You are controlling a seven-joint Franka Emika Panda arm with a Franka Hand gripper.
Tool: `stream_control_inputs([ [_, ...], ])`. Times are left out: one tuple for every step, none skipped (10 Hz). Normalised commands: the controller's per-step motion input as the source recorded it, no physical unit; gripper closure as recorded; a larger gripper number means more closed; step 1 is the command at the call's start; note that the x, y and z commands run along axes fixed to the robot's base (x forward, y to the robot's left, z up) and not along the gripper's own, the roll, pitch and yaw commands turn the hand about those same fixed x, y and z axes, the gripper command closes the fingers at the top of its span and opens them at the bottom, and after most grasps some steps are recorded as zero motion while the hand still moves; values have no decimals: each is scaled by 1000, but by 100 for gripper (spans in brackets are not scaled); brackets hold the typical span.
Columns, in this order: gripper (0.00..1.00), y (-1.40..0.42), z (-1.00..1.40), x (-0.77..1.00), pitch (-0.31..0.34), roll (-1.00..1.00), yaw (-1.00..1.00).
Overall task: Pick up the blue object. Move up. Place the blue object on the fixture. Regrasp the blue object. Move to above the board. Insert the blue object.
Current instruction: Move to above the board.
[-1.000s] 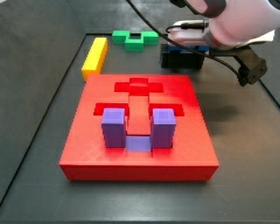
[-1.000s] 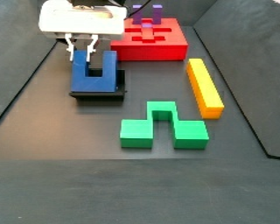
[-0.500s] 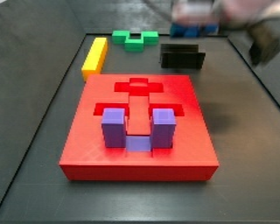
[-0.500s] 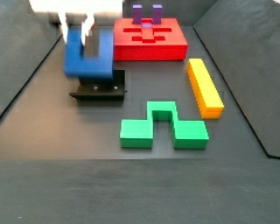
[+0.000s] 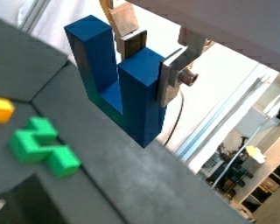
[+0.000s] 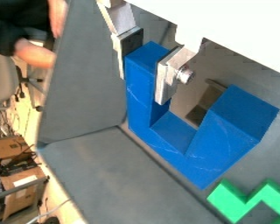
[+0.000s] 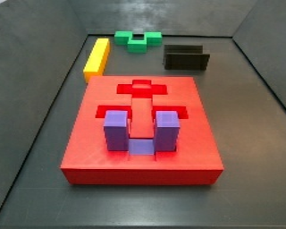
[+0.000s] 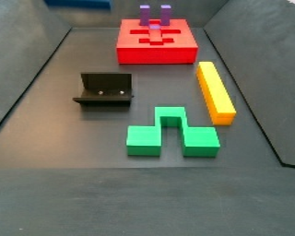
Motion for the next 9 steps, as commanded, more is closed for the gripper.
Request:
stream_control_inputs([
  [100,-4,342,31,100,5,18],
  [100,-1400,300,-1304,136,-1000,-47],
  [100,-1400,290,-1342,115,-1000,-41],
  [100,-1342,271,-1400,93,-1000,-27],
  [100,-1312,247,-1400,89,-1000,-19],
  [100,-1326,266,-1400,94,-1000,-9],
  [100,-1303,254,-1400,91,-1000,-2],
  [100,-447,78,-533,82,-1000,6],
  [100,-133,15,-212,85,-1000,11],
])
